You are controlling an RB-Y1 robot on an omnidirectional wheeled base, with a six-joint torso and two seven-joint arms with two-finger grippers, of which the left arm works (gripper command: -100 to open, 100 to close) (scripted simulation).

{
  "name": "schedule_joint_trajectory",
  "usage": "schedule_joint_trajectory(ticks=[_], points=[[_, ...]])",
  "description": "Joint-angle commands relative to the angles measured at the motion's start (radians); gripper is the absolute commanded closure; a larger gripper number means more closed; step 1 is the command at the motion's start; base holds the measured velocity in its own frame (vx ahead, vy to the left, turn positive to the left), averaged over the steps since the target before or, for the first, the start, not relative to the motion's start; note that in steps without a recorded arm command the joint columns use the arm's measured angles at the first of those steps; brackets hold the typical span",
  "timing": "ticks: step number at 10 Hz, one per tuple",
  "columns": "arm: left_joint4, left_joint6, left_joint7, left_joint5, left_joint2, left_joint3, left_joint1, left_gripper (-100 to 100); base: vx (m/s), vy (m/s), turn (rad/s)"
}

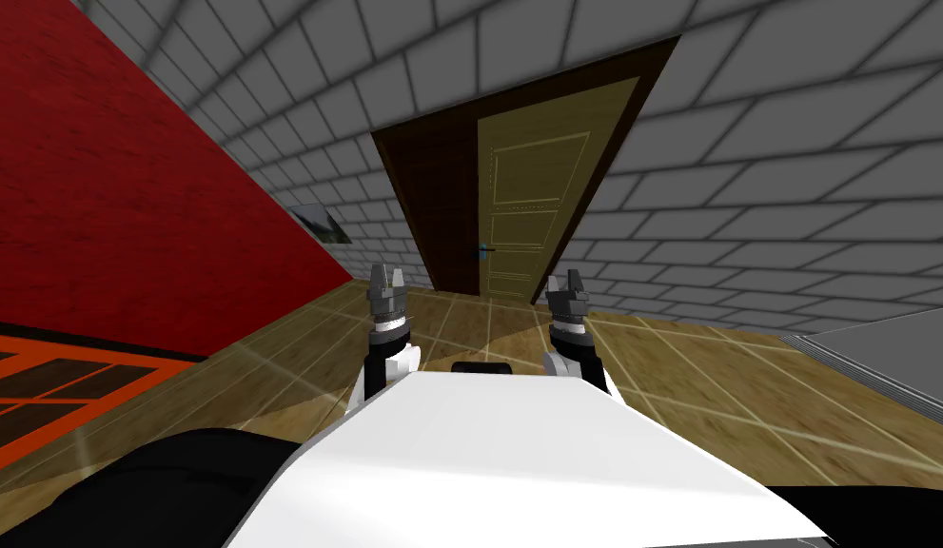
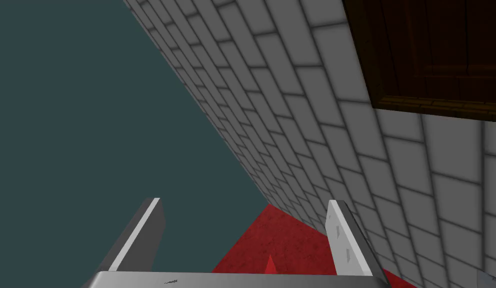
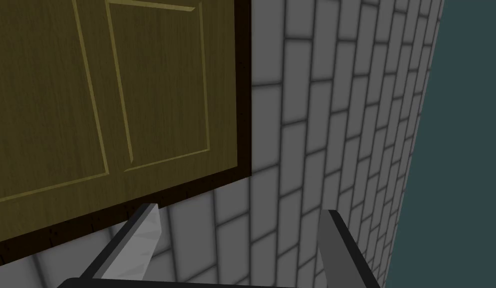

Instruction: Pull the door open

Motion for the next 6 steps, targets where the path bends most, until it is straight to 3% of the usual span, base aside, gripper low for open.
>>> schedule_joint_trajectory(ticks=[1, 6], points=[[0.034, 0.007, 0.009, 0.004, 0.012, 0.003, -0.015, -100, -0.002, 0.018, -0.071], [0.138, 0.03, 0.035, 0.018, 0.043, 0.013, -0.062, -100, 0.149, -0.014, -0.061]])
